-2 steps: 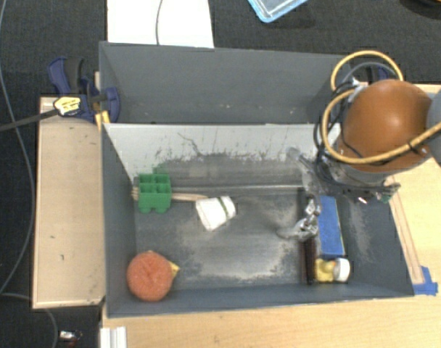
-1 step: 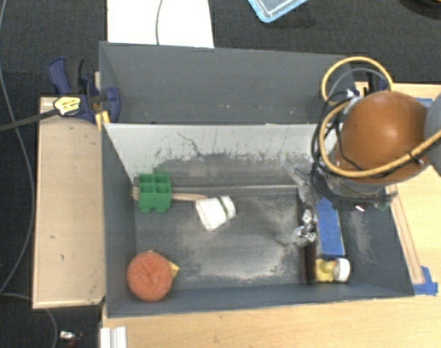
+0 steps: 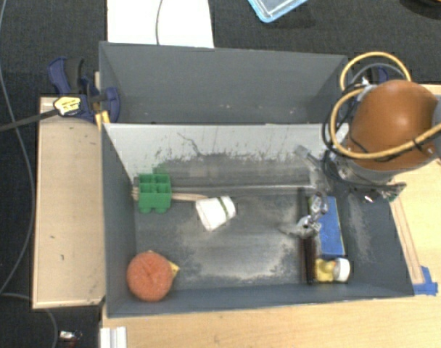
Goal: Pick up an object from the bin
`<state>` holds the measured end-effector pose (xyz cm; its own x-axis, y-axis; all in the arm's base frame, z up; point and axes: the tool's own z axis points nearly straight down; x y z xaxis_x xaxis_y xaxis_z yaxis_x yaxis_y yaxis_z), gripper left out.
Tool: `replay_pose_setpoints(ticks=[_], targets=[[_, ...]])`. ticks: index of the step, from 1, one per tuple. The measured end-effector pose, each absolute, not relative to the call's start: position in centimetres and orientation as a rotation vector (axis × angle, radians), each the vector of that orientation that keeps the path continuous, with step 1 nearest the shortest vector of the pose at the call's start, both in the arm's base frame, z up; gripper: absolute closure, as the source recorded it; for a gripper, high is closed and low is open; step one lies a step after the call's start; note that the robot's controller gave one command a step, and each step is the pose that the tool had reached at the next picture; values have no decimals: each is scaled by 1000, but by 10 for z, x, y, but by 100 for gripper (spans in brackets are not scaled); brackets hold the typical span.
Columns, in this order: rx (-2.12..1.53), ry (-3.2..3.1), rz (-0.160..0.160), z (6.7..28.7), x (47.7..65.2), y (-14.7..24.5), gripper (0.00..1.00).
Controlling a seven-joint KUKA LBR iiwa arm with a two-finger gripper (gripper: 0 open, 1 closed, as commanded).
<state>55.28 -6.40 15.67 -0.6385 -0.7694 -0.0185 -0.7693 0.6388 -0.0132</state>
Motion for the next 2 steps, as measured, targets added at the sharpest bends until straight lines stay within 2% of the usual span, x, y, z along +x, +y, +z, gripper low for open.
replay_pose_setpoints(ticks=[1,2], targets=[[-1657,2644,-10,145,552,-52,0],[-1714,2605,-11,144,553,-60,0]])
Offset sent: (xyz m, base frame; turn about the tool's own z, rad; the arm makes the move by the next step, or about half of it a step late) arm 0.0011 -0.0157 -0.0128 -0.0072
